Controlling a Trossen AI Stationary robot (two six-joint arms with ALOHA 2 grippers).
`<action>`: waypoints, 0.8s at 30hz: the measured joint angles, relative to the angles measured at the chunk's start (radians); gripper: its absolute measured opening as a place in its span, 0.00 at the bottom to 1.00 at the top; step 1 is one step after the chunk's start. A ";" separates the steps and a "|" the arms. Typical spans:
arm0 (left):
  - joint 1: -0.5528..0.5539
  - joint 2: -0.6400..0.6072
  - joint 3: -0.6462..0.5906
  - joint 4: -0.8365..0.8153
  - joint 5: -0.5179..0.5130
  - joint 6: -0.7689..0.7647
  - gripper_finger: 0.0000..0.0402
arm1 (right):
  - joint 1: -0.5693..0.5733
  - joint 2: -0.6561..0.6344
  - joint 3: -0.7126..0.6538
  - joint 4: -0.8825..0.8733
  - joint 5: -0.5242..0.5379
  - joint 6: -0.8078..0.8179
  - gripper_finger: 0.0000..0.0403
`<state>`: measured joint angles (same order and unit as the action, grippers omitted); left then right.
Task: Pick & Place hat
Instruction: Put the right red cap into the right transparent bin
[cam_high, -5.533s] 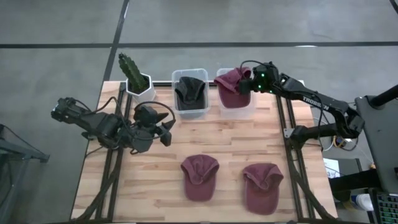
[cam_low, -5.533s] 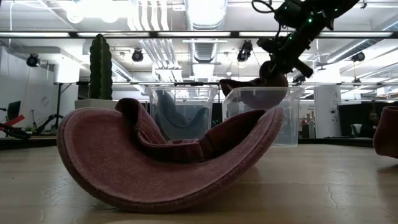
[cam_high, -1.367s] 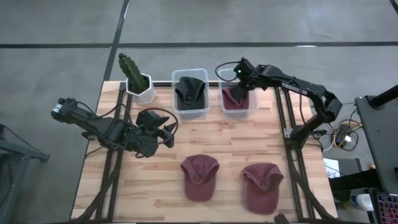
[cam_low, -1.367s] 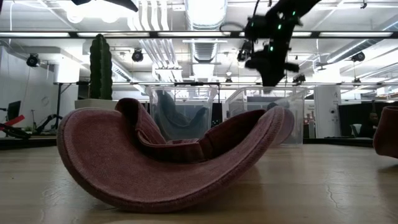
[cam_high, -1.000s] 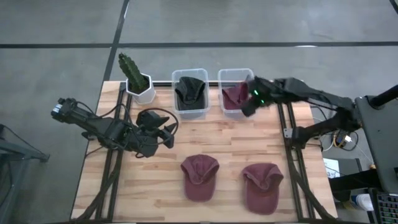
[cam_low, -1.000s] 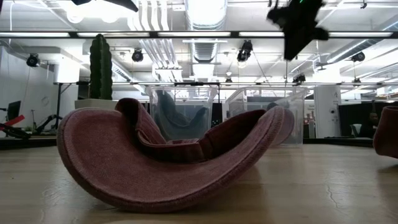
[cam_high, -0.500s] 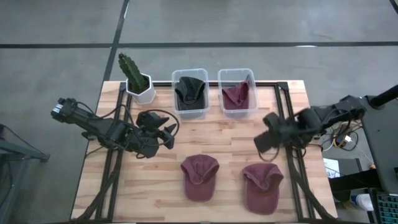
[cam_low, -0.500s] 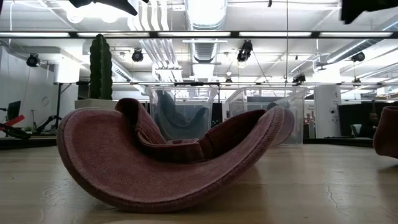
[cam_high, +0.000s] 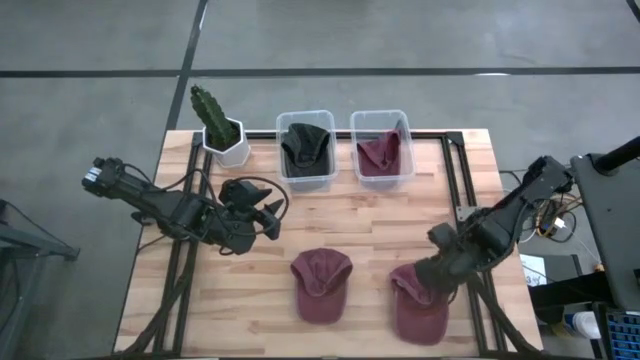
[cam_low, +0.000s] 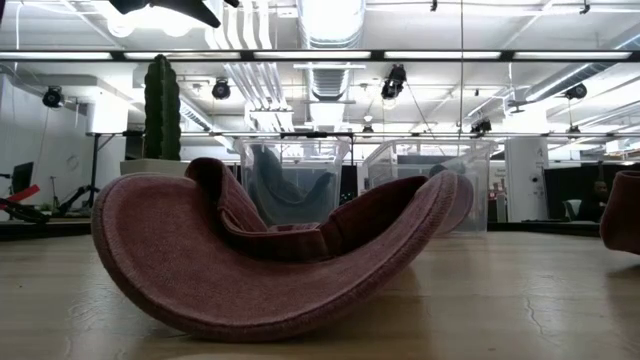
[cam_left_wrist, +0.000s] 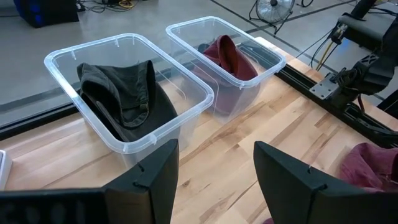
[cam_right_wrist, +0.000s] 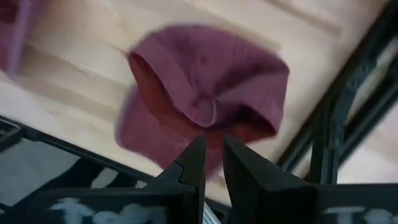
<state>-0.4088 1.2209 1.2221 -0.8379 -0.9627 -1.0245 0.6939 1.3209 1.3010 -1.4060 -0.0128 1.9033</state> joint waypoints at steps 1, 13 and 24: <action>0.000 0.000 0.000 0.000 0.000 0.000 0.50 | 0.010 0.010 0.000 0.002 -0.013 0.016 0.12; 0.000 0.000 0.000 0.000 0.000 0.006 0.50 | 0.113 0.125 0.000 0.042 -0.123 0.172 0.25; 0.000 0.000 0.000 -0.001 0.000 0.047 0.50 | 0.202 0.211 -0.003 0.078 -0.187 0.407 0.47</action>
<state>-0.4084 1.2209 1.2221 -0.8386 -0.9630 -0.9779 0.8956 1.5316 1.2976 -1.3278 -0.2000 2.3105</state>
